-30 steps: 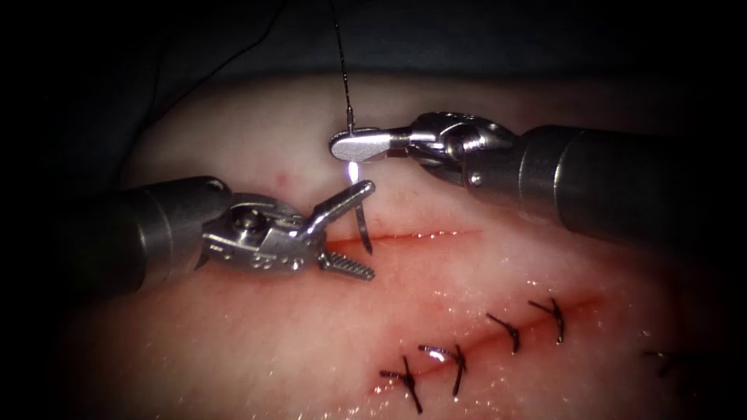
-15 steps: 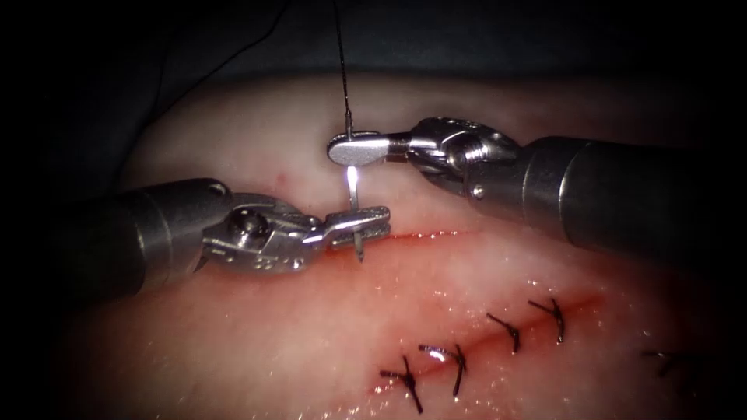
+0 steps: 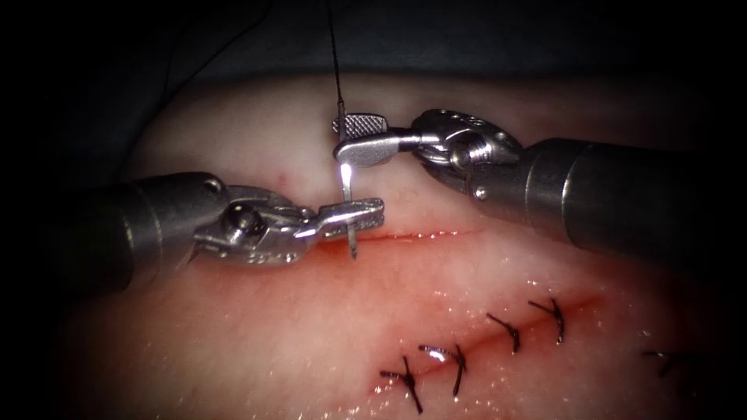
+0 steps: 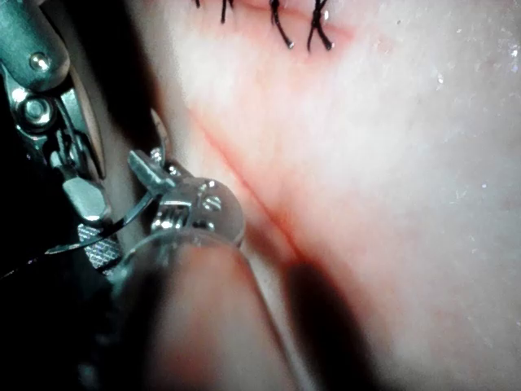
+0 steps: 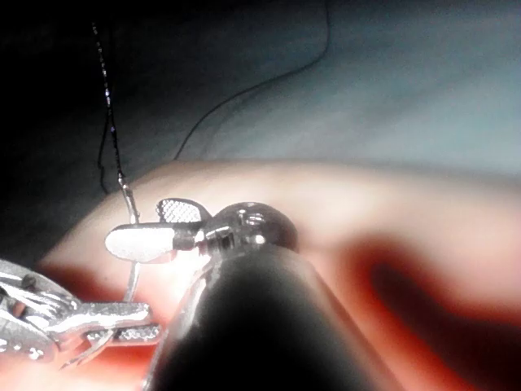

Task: Wound Closure
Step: Hand the needle from the left to the right grasper.

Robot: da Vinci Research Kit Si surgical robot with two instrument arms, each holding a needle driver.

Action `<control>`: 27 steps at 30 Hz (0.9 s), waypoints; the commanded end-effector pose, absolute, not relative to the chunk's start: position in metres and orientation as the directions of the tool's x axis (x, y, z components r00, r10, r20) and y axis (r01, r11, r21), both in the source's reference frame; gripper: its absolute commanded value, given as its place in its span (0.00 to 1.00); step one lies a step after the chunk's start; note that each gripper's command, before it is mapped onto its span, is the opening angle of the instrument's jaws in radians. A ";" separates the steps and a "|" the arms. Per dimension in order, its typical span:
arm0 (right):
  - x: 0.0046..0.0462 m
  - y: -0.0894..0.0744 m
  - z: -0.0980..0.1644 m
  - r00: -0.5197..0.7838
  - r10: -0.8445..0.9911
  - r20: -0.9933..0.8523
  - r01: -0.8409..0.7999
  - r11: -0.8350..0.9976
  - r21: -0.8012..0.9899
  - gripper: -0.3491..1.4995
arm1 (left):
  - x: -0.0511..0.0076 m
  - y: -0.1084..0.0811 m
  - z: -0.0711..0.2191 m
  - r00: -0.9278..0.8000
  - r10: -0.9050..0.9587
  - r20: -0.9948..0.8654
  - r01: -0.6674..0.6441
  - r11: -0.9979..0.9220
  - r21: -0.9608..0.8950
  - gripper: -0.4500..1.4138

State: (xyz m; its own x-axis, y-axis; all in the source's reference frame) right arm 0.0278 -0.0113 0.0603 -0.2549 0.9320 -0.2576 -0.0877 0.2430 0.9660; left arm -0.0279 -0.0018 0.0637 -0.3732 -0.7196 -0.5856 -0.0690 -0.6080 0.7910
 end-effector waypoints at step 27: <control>0.0301 -0.012 0.060 -0.230 0.943 -0.241 -0.066 0.232 0.971 0.16 | -0.0291 -0.001 0.064 -0.385 -0.747 -0.543 -0.026 -0.579 0.815 0.00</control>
